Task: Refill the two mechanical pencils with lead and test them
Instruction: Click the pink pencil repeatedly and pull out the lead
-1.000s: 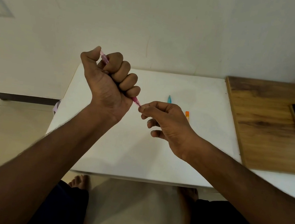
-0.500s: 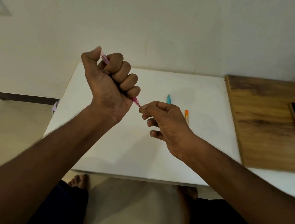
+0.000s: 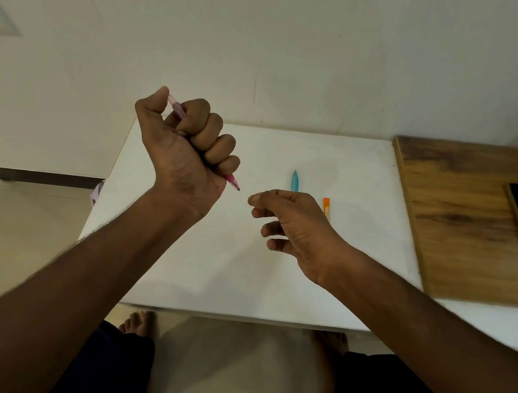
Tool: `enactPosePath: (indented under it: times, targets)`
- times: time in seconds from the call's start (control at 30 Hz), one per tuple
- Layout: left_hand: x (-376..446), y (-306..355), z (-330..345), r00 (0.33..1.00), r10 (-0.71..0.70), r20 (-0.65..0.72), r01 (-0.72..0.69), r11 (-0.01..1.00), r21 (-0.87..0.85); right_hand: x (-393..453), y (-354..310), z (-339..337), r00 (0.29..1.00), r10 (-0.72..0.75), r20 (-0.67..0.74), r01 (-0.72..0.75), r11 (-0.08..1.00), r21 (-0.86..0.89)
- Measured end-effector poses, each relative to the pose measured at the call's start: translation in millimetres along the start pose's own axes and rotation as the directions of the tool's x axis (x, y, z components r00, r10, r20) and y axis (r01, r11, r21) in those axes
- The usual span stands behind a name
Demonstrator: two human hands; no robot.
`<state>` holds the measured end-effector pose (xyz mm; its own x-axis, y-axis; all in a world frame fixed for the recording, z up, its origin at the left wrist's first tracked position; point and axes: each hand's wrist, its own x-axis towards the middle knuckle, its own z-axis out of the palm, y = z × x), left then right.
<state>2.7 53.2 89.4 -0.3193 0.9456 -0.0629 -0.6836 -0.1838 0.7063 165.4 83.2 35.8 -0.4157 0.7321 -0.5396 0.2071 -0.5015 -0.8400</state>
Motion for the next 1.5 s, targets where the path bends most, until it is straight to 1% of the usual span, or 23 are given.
enactPosePath:
  times: [0.13, 0.33, 0.47, 0.57, 0.63, 0.7, 0.8, 0.9, 1.0, 1.13, 1.3, 1.5]
  targets:
    - [3, 3, 0, 1.0, 0.007, -0.011, -0.007, 0.999, 0.039, 1, 1, -1, 1.0, 0.004, -0.001, -0.004, 1.0, -0.007]
    - [2, 1, -1, 1.0, -0.01, -0.02, 0.01, 1.0, -0.006, 1, 0, -2, 1.0, 0.003, 0.007, -0.003, 1.0, -0.012]
    - [5, 1, -1, 0.998, -0.011, -0.06, 0.013, 0.999, 0.042, 2, 2, -2, 1.0, 0.005, 0.012, -0.005, 1.0, -0.022]
    - [4, 0, -1, 0.997, -0.015, -0.07, 0.016, 1.0, 0.018, 2, 2, -2, 1.0, 0.003, 0.014, -0.003, 1.0, -0.027]
    - [4, 0, -2, 0.998, -0.03, -0.051, 0.03, 1.0, -0.001, 2, 2, -3, 1.0, 0.001, 0.019, -0.001, 1.0, -0.03]
    - [4, 0, -2, 0.999, -0.041, -0.034, 0.041, 0.999, 0.024, 2, 2, -3, 1.0, -0.001, 0.026, 0.002, 0.999, -0.034]
    - [6, -1, -1, 0.997, -0.032, -0.07, 0.038, 0.995, 0.087, 1, 3, -3, 0.999, -0.003, 0.032, 0.004, 0.999, -0.038]
    - [6, -3, -3, 0.995, -0.034, -0.096, 0.041, 0.997, 0.072, 1, 2, -3, 1.0, -0.003, 0.029, 0.005, 0.999, -0.041]
    - [5, -3, -4, 0.996, -0.038, -0.078, 0.044, 0.996, 0.074, 1, 2, -3, 0.999, -0.005, 0.034, 0.006, 0.999, -0.042]
    - [6, -5, -4, 0.996, -0.02, -0.09, 0.029, 0.994, 0.107, 1, 2, -3, 0.999, -0.006, 0.034, 0.008, 0.999, -0.048]
    - [4, -7, -3, 0.997, -0.035, -0.068, 0.041, 0.995, 0.093, 2, 1, -3, 0.999, -0.01, 0.036, 0.012, 0.999, -0.05]
    - [5, -9, -2, 0.996, -0.051, -0.068, 0.061, 0.988, 0.141, 2, 1, -3, 0.999, -0.009, 0.035, 0.011, 0.999, -0.051]
